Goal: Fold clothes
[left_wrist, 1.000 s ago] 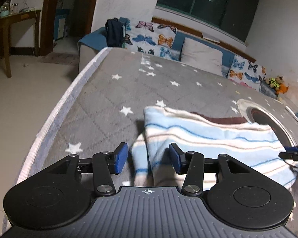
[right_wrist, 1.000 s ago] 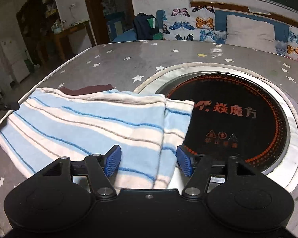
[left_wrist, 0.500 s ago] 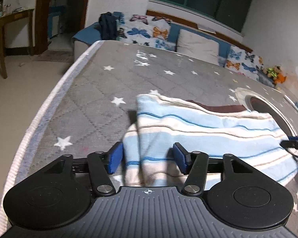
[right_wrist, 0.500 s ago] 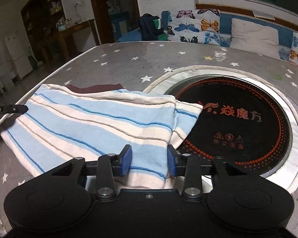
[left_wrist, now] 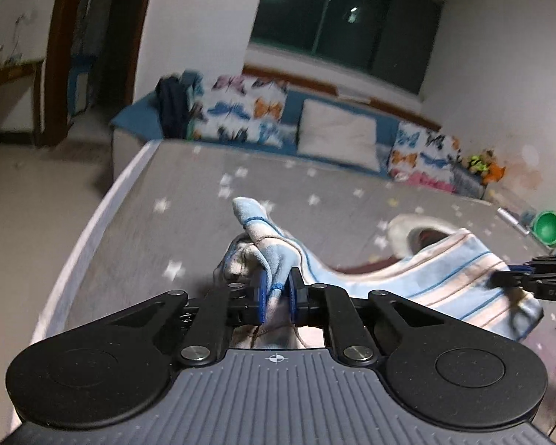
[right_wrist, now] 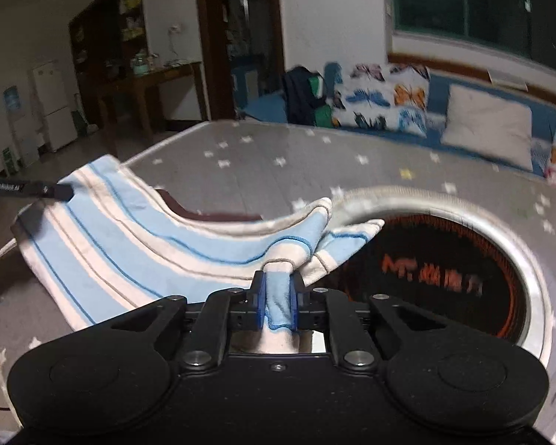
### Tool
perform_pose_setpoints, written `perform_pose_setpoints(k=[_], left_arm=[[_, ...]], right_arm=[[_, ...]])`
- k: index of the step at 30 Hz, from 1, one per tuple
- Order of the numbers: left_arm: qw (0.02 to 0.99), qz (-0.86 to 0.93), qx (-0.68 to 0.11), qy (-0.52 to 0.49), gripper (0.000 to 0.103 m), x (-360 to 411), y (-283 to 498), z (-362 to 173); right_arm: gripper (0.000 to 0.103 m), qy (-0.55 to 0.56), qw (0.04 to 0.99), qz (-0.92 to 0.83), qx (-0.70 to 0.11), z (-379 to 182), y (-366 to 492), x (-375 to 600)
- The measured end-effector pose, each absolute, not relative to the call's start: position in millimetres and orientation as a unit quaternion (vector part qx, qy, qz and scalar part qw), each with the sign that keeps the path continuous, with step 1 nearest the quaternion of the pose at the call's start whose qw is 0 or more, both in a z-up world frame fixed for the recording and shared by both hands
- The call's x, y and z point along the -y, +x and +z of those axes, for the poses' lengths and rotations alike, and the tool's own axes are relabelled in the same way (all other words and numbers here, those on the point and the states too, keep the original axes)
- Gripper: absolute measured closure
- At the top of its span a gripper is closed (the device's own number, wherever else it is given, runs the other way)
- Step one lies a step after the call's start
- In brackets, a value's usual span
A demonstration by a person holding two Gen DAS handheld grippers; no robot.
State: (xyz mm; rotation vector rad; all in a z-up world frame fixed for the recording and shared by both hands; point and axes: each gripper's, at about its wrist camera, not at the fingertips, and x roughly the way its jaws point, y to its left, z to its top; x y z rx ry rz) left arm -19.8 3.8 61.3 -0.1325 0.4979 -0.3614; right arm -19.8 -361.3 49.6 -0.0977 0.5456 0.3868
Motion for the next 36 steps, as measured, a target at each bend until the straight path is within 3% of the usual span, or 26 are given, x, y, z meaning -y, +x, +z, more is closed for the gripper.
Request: perform_pose_setpoints(k=[8, 17, 24, 30, 32, 36], left_arm=[[0.967, -0.168, -0.192, -0.026, 0.091, 20, 15, 108], [0.974, -0.124, -0.187, -0.029, 0.091, 24, 84, 116], [0.969, -0.096, -0.223, -0.036, 0.091, 20, 133, 80], [0.957, -0.076, -0.277, -0.039, 0.089, 12, 156, 35], [0.954, -0.065, -0.29, -0.038, 0.086, 7, 161, 22], [0.95, -0.053, -0.306, -0.043, 0.077, -4, 166, 8]], right_arm=[[0.09, -0.077, 0.954, 0.177, -0.231, 86, 15, 352], [0.09, -0.08, 0.959, 0.153, -0.223, 92, 83, 348], [0.09, -0.065, 0.961, 0.136, -0.234, 63, 129, 349], [0.089, -0.056, 0.945, 0.114, -0.302, 7, 160, 358], [0.082, -0.057, 0.941, 0.105, -0.317, -8, 164, 363], [0.077, -0.056, 0.94, 0.098, -0.321, -13, 157, 367]])
